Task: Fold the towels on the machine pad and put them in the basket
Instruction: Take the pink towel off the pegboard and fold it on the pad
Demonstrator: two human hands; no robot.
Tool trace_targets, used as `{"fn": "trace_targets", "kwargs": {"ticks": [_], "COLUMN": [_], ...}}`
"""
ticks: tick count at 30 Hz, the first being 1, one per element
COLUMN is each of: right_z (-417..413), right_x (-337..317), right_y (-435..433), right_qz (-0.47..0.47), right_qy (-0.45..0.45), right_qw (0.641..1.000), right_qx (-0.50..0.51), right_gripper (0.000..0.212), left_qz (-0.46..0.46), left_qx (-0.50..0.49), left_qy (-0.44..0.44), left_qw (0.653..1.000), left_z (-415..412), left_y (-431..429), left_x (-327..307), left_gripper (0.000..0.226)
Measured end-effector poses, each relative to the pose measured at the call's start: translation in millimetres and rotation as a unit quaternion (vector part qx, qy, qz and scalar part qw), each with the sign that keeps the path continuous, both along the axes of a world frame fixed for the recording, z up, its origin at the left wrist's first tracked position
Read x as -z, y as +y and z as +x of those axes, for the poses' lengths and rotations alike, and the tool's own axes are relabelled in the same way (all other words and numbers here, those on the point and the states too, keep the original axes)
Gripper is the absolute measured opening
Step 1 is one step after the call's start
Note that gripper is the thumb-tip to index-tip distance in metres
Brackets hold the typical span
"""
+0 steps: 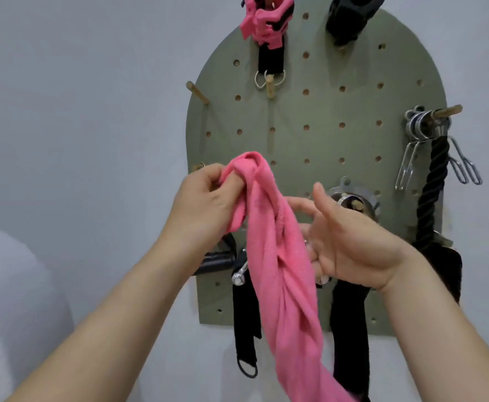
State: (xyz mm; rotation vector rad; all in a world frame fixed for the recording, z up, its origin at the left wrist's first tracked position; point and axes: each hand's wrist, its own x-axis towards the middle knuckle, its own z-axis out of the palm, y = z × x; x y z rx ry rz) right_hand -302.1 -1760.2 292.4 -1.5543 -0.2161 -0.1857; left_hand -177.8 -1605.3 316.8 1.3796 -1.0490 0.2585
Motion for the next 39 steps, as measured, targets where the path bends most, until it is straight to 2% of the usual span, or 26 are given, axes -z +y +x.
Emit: {"fn": "trace_targets", "kwargs": {"ticks": [2, 5, 7, 9, 10, 12, 13, 15, 17, 19, 21, 23, 24, 26, 28, 29, 31, 32, 34, 36, 39], "right_z": [11.7, 27.1, 34.1, 41.3, 45.9, 52.5, 54.3, 55.6, 57.1, 58.6, 59.8, 56.1, 50.9, 36.2, 18.8, 10.8, -7.7, -14.2, -28.7, -37.9, -49.4], "right_x": [13.9, 29.9, 38.8, 51.9, 60.7, 79.0, 87.8, 100.6, 111.2, 124.4, 141.9, 159.1, 164.6, 174.5, 184.2, 190.2, 207.0, 215.2, 231.5, 248.2, 264.7], "right_y": [25.6, 74.7, 114.8, 158.8, 182.5, 230.6, 253.7, 297.0, 339.6, 385.4, 435.1, 490.3, 513.5, 567.7, 621.0, 644.8, 694.8, 711.6, 754.8, 793.3, 845.7], "right_qz": [0.012, -0.017, -0.052, -0.151, -0.203, -0.272, -0.284, -0.268, -0.212, -0.224, -0.247, -0.264, -0.276, -0.283, -0.247, -0.213, -0.120, -0.061, 0.033, 0.082, 0.121], "right_qy": [-0.015, -0.046, -0.050, -0.056, -0.063, -0.077, -0.076, -0.052, -0.009, 0.004, 0.005, 0.016, 0.020, 0.036, 0.069, 0.099, 0.192, 0.245, 0.341, 0.412, 0.492], "right_qw": [1.000, 0.999, 0.997, 0.984, 0.969, 0.942, 0.940, 0.957, 0.977, 0.974, 0.967, 0.960, 0.954, 0.942, 0.929, 0.924, 0.904, 0.891, 0.843, 0.795, 0.729], "right_qx": [-0.011, -0.024, 0.005, 0.083, 0.125, 0.180, 0.175, 0.094, -0.005, -0.040, -0.061, -0.093, -0.112, -0.179, -0.267, -0.301, -0.362, -0.377, -0.416, -0.438, -0.461], "right_gripper": [0.049, 0.040, 0.055, 0.075, 0.073, 0.046, 0.032, 0.015, 0.012, 0.014, 0.018, 0.021, 0.023, 0.027, 0.024, 0.021, 0.019, 0.018, 0.012, 0.014, 0.015], "left_qz": [-0.010, -0.026, -0.031, -0.018, -0.004, 0.037, 0.067, 0.149, 0.217, 0.252, 0.253, 0.188, 0.143, 0.122, 0.146, 0.152, 0.133, 0.121, 0.100, 0.105, 0.065], "left_qx": [0.059, 0.036, -0.034, -0.117, -0.161, -0.245, -0.292, -0.381, -0.404, -0.413, -0.497, -0.625, -0.648, -0.613, -0.562, -0.570, -0.651, -0.690, -0.746, -0.763, -0.755], "left_qy": [0.100, 0.147, 0.152, 0.141, 0.131, 0.108, 0.096, 0.079, 0.103, 0.141, 0.124, 0.102, 0.093, 0.106, 0.148, 0.167, 0.201, 0.205, 0.215, 0.242, 0.300], "left_qw": [0.993, 0.988, 0.987, 0.983, 0.978, 0.963, 0.949, 0.909, 0.883, 0.864, 0.821, 0.751, 0.742, 0.774, 0.801, 0.790, 0.720, 0.683, 0.622, 0.590, 0.580], "left_z": [2.9, 6.3, 7.9, 7.6, 6.5, 2.1, -0.7, -7.8, -18.9, -36.1, -57.5, -92.3, -112.9, -161.8, -204.5, -219.4, -245.1, -253.4, -276.7, -292.9, -307.9], "left_y": [23.5, 67.6, 104.6, 148.1, 172.0, 224.4, 253.8, 316.6, 379.1, 436.8, 491.5, 545.9, 564.2, 588.7, 594.8, 598.4, 618.6, 628.0, 652.8, 672.1, 703.4], "left_x": [5.9, 19.1, 30.1, 42.7, 49.3, 64.8, 73.8, 93.2, 118.4, 150.1, 181.9, 207.2, 218.3, 239.3, 257.0, 267.0, 289.8, 296.0, 306.6, 314.7, 329.0], "left_gripper": [0.035, 0.018, 0.008, 0.006, 0.005, 0.008, 0.010, 0.015, 0.016, 0.009, 0.018, 0.034, 0.038, 0.028, 0.012, 0.023, 0.043, 0.046, 0.040, 0.033, 0.018]}}
